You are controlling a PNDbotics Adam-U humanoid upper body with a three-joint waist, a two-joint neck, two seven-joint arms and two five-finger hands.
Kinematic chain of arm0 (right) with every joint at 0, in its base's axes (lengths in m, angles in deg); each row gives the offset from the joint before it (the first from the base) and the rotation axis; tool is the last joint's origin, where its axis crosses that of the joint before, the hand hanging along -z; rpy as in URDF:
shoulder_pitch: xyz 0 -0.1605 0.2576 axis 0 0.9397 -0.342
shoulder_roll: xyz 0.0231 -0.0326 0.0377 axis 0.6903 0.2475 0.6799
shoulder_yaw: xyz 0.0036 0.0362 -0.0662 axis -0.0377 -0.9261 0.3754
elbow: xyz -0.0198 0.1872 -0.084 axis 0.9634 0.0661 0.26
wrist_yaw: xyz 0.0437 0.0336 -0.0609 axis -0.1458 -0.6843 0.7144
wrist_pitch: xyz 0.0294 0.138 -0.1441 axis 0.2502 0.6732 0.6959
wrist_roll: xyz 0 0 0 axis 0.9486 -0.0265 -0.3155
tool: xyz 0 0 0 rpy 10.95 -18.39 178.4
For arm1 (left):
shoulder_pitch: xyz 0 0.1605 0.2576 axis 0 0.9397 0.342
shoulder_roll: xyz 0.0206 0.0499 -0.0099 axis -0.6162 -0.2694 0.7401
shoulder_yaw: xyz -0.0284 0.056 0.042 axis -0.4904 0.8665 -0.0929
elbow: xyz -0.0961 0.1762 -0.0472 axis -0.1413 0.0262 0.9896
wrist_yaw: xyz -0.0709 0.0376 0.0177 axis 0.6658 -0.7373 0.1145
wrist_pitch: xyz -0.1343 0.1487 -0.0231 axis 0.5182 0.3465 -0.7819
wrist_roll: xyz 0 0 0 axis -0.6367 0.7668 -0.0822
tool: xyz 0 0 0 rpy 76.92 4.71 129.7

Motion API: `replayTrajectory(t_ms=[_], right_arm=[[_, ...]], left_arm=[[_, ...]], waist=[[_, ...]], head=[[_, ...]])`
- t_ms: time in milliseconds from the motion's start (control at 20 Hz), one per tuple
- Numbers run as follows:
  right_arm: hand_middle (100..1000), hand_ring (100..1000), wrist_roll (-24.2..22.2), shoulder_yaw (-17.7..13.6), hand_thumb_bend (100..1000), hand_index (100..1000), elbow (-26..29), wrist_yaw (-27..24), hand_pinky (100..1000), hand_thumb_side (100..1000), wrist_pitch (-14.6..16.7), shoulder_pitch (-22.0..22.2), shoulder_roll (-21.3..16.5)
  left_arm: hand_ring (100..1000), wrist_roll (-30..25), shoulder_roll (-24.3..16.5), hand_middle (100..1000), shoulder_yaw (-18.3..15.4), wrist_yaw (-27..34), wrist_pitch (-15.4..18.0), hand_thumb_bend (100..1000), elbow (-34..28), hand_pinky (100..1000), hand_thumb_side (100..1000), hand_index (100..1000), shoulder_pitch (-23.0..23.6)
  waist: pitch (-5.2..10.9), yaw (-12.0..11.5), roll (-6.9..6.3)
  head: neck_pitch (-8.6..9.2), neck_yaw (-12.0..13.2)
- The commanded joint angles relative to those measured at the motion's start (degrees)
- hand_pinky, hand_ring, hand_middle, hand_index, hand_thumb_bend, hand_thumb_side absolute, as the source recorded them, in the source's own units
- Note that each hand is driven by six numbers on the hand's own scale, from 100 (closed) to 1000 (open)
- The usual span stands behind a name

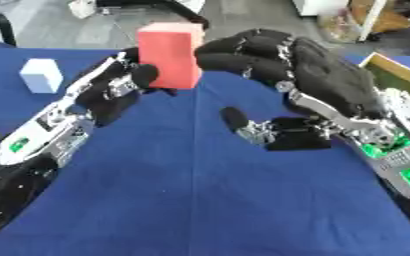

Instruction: Pick up the objects with one hand, pass them to the other hand, and then place them into the box on the other side of the table.

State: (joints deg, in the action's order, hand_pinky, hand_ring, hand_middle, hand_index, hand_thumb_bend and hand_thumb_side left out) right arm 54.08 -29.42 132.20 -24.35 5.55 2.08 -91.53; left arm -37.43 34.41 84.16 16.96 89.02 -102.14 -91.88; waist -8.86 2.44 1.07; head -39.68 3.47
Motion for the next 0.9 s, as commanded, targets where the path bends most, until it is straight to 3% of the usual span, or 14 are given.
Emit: replayTrajectory(t_ms=[50, 900], right_arm=[[859, 814, 0.47, -0.51, 100, 948, 0.92, 0.82, 808, 100, -0.28, -0.51, -0.89], [869, 822, 4.13, -1.4, 215, 958, -1.48, 11.91, 817, 112, -10.71, -0.56, 0.99]], left_arm=[[565, -0.22, -1.98, 574, -1.16, -0.53, 0.13, 558, -0.48, 643, 284, 479, -0.62], [569, -0.15, -1.63, 576, -0.56, 0.67, 0.18, 552, -0.98, 645, 268, 478, -0.05]], waist=[[0.05, 0.19, 0.17], [0.03, 0.38, 0.07]], head=[[0.13, 0.24], [0.08, 0.27]])
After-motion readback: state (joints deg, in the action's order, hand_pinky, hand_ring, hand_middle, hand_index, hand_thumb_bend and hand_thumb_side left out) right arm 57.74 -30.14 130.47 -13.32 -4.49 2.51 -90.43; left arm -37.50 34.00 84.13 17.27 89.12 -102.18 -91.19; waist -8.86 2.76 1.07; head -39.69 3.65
